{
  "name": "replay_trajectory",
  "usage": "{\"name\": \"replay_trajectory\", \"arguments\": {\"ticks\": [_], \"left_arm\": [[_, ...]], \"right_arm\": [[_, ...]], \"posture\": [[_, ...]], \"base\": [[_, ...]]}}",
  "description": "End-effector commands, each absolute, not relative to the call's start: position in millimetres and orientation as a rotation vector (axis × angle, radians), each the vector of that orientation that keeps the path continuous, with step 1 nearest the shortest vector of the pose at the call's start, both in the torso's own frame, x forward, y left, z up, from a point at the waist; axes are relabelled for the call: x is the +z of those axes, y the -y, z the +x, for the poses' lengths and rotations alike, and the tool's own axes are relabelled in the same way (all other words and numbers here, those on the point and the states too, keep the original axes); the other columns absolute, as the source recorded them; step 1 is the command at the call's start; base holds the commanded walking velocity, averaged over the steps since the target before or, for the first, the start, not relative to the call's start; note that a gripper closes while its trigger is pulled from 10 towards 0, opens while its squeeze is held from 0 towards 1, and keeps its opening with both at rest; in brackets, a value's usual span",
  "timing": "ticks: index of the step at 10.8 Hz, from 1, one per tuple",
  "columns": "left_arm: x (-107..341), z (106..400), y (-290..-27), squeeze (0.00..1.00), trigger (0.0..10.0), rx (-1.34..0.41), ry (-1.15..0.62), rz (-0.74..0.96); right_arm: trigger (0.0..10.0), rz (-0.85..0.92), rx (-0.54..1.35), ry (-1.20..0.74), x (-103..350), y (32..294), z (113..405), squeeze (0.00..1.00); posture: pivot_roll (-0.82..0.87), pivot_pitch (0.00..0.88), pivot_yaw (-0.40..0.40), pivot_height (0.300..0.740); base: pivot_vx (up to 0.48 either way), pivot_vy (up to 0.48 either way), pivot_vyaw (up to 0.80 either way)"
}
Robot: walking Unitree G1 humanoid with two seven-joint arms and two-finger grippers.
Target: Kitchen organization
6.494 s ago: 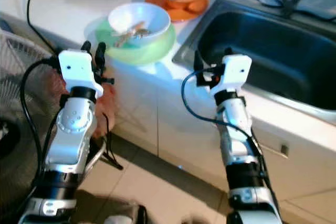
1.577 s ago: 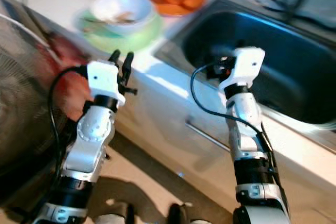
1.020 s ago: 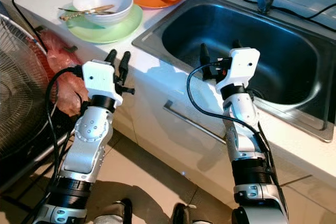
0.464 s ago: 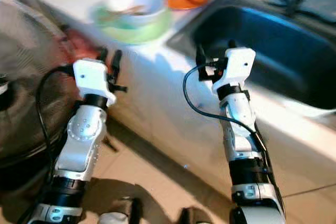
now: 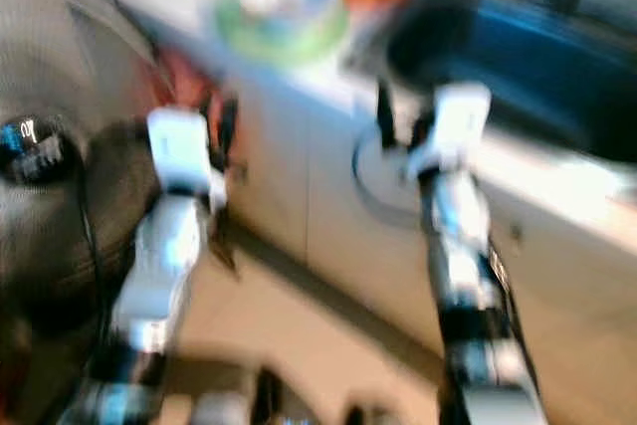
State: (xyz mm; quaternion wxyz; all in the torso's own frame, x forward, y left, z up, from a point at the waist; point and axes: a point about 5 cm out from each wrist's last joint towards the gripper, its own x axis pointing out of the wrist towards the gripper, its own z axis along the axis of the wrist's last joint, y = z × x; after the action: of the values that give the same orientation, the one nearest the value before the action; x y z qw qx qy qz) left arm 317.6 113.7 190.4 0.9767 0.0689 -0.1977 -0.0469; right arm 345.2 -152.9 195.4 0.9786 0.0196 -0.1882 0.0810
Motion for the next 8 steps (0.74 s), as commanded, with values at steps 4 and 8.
{"name": "replay_trajectory", "arguments": {"ticks": [4,8], "left_arm": [[188.4,318.8,-114.7,0.0,10.0,-0.073,0.38,0.154],[189.7,318.5,-114.8,0.0,10.0,-0.065,0.388,0.158]], "right_arm": [[10.0,0.034,0.154,0.362,192.6,156.2,345.8,0.0],[10.0,0.043,0.158,0.364,192.7,156.1,345.7,0.0]], "posture": [[0.07,0.171,-0.058,0.74],[0.07,0.173,-0.061,0.74]], "base": [[0.066,0.0,-0.36],[0.262,0.0,0.0]]}}
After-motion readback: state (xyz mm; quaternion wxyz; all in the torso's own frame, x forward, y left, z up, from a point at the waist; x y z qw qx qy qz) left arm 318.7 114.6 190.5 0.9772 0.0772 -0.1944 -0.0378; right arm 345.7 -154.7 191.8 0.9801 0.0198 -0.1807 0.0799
